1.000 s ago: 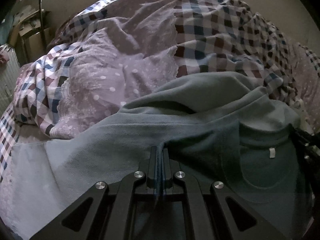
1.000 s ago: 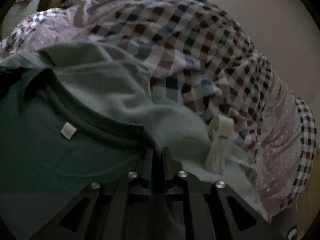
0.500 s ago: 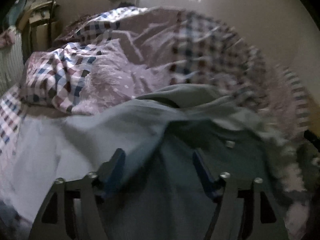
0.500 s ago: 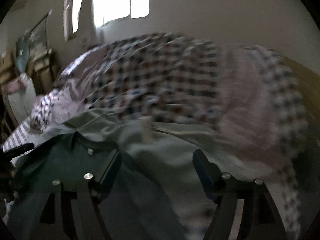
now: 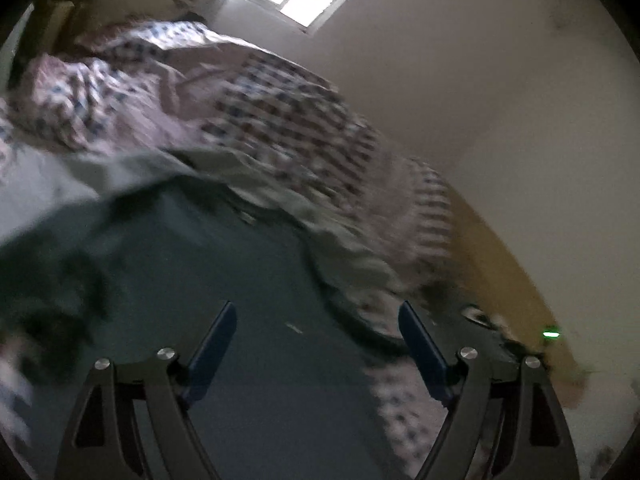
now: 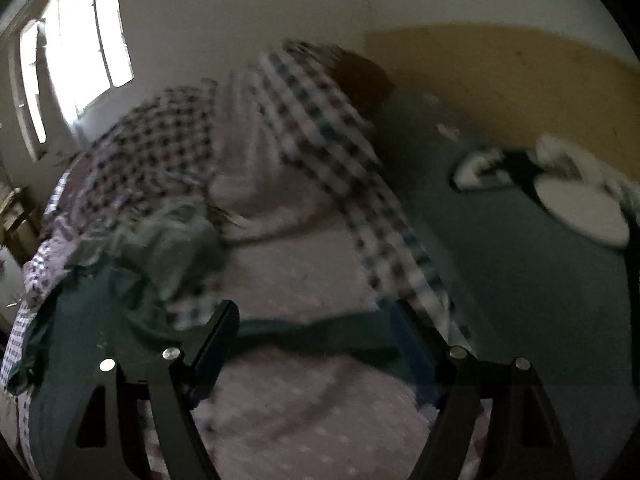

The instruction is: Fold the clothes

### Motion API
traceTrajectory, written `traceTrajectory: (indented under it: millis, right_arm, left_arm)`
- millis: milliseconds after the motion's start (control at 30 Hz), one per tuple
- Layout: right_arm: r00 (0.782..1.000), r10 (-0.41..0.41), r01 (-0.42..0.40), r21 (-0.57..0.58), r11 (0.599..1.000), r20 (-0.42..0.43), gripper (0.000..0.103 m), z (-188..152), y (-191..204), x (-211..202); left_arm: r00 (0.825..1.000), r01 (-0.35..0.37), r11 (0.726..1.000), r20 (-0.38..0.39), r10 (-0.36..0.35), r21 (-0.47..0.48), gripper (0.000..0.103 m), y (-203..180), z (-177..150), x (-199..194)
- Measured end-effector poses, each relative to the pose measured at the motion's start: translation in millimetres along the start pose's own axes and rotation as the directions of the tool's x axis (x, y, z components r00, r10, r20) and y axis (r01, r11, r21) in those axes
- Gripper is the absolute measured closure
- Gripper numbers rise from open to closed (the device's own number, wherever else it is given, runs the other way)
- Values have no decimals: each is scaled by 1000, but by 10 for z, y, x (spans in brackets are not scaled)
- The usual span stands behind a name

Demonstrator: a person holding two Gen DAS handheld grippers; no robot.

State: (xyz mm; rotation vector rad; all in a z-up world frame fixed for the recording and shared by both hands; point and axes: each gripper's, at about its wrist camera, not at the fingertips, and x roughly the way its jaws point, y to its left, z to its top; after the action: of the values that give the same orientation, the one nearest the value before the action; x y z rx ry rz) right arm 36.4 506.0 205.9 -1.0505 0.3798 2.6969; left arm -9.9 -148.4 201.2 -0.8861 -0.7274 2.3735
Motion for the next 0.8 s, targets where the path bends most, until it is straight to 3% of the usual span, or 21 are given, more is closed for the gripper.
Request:
traceTrajectory:
  millis: [167,300,333,467,600,633,700,733,800]
  right_arm:
    - [992,-24,37,96,995,-126,22,-381,-484,491]
    - [983,14,32,245,969,-184,27,-627,-835,852]
    - [980,28,29,283,959,-195,33,-679,-918,932]
    - [976,70,30,449,893,-206,41,-797,-1156,1196]
    - [980,17,84,498,863,-196,47,-810,-1225,1327]
    - [981,-2,101,496,862,-196,51,-790,-1222,1352]
    - [976,-74,166,482,861,-203,74,-749,-1204,1377]
    - [972,-111,199,474,858,-207,101,-729,-1195,1389]
    - [974,-157,217,465,858,-164,101,-685,-1175,1300]
  left_arm:
    - [992,114,989,-74,-107,98,15,-613,-548,101]
    - [987,98,969,-144,-66,226,15,-818,-952,397]
    - [985,103,965,-160,-65,242,15,-827,-1037,474]
    - [975,151,975,-186,-120,163,15,-681,-1196,691]
    - [971,150,978,-206,-119,144,15,-614,-1244,823]
    - [971,150,978,-206,-118,146,15,-607,-1251,841]
    - [972,149,978,-205,-117,146,15,-587,-1266,877]
    - [972,147,979,-206,-117,140,15,-564,-1269,892]
    - [971,139,982,-211,-110,128,15,-519,-1265,922]
